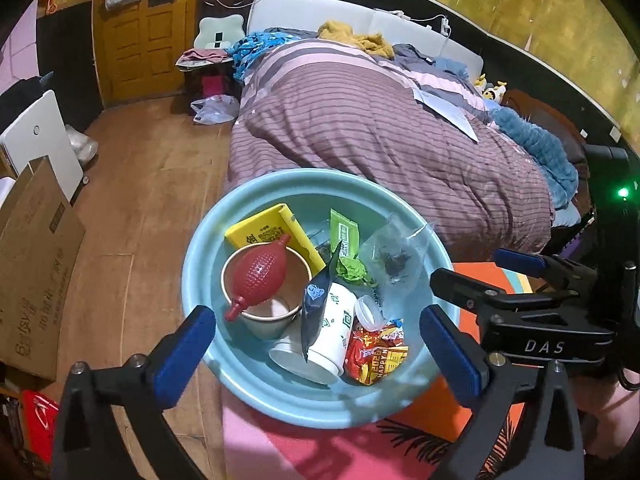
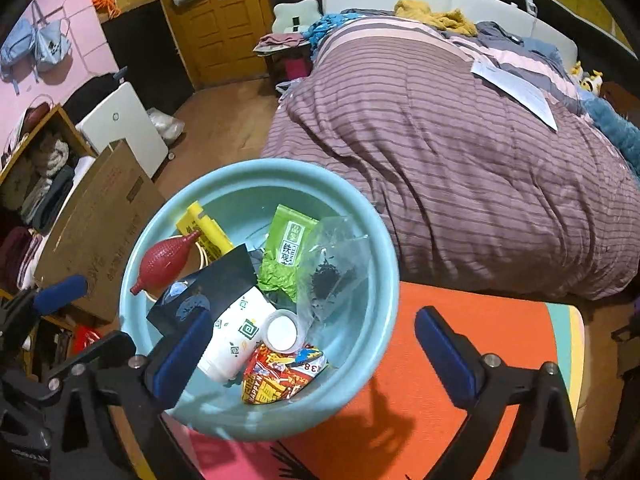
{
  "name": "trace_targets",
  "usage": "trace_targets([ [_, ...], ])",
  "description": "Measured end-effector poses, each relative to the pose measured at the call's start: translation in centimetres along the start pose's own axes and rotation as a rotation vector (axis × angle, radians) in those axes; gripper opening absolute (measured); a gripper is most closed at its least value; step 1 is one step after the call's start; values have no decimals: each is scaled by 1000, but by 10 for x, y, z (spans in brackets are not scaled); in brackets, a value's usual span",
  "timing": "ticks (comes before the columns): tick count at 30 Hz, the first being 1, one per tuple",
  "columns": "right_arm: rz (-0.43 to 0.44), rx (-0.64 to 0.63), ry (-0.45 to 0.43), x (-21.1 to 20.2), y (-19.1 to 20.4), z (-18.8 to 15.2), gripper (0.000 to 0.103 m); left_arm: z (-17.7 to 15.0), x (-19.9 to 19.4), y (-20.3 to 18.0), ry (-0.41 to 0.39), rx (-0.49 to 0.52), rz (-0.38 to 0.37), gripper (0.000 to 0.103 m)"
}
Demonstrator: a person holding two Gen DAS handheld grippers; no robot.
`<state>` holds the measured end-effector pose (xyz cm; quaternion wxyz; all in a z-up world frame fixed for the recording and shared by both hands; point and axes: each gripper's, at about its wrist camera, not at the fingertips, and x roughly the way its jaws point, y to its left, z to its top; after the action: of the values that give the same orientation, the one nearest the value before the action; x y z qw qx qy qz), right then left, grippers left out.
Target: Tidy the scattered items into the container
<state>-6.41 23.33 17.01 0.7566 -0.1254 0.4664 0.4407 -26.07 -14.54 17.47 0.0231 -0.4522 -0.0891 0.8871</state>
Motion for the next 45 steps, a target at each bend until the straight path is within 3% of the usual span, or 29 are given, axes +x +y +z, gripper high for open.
trace_targets([
  [14,-34,38,-26,-38,-16,-33,103,-30,-26,-20,-5,20,63,103],
  [20,-61,98,-39,-68,-29,-80,103,-74,-40,-36,6,11,98,103],
  [24,-89,159,-29,-82,-42,-132,103,-111,-41,-50,29,6,99,103],
  [36,-147,219,3,-54,-79,-253,103,-188,0,-83,86,46,135,103],
  [45,-178,216,-32,-25,-108,-266,103,-208,37,-98,66,53,173,103],
])
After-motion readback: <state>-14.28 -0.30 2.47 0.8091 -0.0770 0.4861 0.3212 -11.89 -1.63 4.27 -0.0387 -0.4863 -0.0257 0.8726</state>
